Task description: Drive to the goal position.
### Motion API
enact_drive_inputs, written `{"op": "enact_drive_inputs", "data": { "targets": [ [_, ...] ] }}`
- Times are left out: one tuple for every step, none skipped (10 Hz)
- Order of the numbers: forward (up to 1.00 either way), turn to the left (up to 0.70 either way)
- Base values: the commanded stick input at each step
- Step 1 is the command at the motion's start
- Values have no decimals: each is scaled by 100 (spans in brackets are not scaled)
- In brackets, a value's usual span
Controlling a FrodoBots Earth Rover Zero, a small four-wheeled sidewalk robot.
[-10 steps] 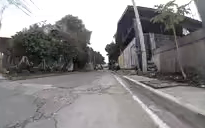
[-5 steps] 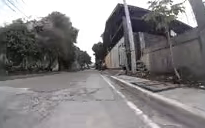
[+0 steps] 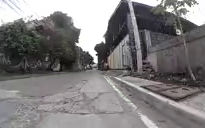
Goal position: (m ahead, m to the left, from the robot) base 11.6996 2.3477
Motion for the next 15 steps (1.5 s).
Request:
{"op": "enact_drive_inputs", "data": {
  "targets": [
    [100, 0],
    [100, 0],
    [100, 0],
    [100, 0],
    [100, 0],
    [100, 0],
    [100, 0],
    [100, 0],
    [100, 0],
    [100, 0],
    [100, 0],
    [100, 0],
    [100, 0],
    [100, 0],
    [100, 0]
  ]
}}
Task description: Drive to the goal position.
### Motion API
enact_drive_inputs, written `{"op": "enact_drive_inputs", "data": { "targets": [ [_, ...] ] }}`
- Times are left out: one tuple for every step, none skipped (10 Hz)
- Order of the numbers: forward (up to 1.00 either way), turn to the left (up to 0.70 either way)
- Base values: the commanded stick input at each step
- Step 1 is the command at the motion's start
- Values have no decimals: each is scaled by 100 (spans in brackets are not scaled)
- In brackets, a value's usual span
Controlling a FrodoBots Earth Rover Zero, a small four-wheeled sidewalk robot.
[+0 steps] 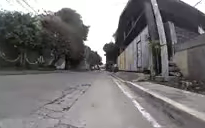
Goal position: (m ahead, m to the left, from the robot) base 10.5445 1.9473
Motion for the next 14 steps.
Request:
{"op": "enact_drive_inputs", "data": {
  "targets": [
    [100, 0],
    [100, 0],
    [100, 0],
    [100, -1],
    [100, -3],
    [100, -29],
    [100, -40],
    [100, -40],
    [100, -40],
    [100, -40],
    [100, -25],
    [100, 0],
    [100, 0],
    [100, 0]
  ]
}}
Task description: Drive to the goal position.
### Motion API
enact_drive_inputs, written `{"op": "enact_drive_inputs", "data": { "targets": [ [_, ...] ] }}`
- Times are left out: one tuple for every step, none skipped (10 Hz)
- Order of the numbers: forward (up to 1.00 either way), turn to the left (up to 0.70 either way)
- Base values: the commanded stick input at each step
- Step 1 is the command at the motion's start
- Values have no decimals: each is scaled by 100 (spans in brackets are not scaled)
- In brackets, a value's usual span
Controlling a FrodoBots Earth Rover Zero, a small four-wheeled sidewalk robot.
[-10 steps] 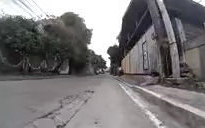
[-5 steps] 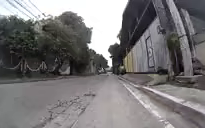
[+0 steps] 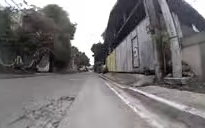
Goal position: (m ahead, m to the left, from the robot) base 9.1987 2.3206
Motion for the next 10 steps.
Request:
{"op": "enact_drive_inputs", "data": {
  "targets": [
    [100, 0],
    [100, 0],
    [100, 0],
    [100, 0],
    [100, 0],
    [100, 0],
    [100, 0],
    [100, 0],
    [100, 0],
    [100, 0]
  ]
}}
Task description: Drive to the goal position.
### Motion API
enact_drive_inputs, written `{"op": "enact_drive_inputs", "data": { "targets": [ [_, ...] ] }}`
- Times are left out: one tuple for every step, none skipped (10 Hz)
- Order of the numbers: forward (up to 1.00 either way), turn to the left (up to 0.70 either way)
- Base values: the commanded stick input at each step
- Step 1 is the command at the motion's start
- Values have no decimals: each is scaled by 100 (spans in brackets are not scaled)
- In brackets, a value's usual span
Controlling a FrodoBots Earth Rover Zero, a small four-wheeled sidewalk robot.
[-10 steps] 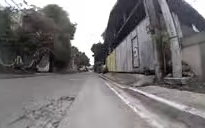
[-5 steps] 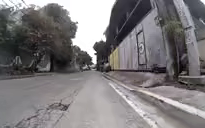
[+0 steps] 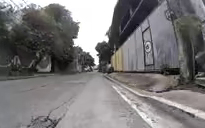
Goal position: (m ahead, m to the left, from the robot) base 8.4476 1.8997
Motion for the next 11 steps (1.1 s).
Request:
{"op": "enact_drive_inputs", "data": {
  "targets": [
    [100, 0],
    [100, 0],
    [100, 0],
    [100, 0],
    [100, 0],
    [100, 0],
    [100, 0],
    [100, 0],
    [100, 0],
    [100, 0],
    [100, 0]
  ]
}}
